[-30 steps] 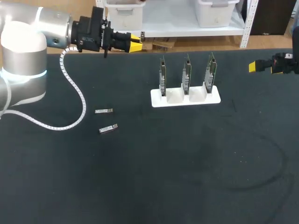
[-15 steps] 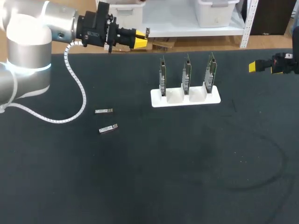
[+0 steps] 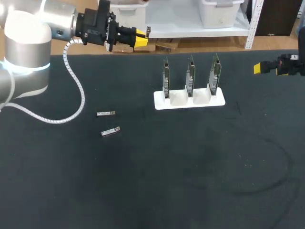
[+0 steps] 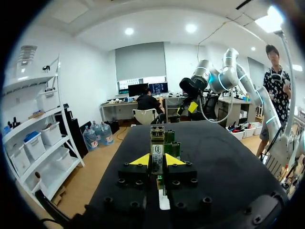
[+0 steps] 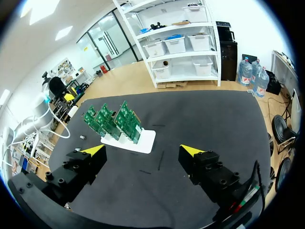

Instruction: Pick up the optical module with the left hand, and insert it into the network port with the right hand.

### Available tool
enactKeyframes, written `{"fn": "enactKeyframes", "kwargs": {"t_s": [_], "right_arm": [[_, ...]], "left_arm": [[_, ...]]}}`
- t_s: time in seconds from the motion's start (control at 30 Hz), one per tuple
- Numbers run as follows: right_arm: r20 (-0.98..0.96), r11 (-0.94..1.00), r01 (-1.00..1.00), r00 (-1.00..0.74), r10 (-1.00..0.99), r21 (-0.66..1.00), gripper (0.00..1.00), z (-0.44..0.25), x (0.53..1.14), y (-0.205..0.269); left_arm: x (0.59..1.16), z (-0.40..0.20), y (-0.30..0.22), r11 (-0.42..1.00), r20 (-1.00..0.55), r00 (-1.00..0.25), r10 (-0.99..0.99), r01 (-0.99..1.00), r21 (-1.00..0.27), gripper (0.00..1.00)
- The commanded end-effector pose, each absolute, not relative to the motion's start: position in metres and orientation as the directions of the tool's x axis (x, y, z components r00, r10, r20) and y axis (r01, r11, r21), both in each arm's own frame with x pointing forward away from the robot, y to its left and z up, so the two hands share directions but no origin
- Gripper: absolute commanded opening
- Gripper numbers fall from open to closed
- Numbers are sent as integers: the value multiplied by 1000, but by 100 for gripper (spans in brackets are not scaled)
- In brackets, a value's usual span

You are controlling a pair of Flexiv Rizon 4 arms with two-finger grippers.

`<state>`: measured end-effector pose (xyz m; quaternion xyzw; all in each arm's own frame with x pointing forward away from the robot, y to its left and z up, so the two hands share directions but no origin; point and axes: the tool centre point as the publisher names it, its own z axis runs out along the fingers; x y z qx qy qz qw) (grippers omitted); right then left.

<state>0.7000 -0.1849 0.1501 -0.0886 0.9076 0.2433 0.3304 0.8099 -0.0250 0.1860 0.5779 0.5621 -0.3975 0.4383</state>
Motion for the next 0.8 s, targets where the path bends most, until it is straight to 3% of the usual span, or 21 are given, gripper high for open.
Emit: {"fn": "enactKeyframes", "kwargs": {"t_s": [0.03,0.43,0.8], "right_arm": [[-643,866,-321,-766,0,383,100,150,700,-185],[-643,866,-321,-766,0,383,100,150,700,-185],[-643,866,-321,-766,0,383,100,150,700,-185]], "left_arm": [[784,189,-40,109,-947,19,321,992,57,0],[755,178,-53,198,-973,0,232,979,48,0],[751,170,-70,160,-989,59,134,984,80,0]]}}
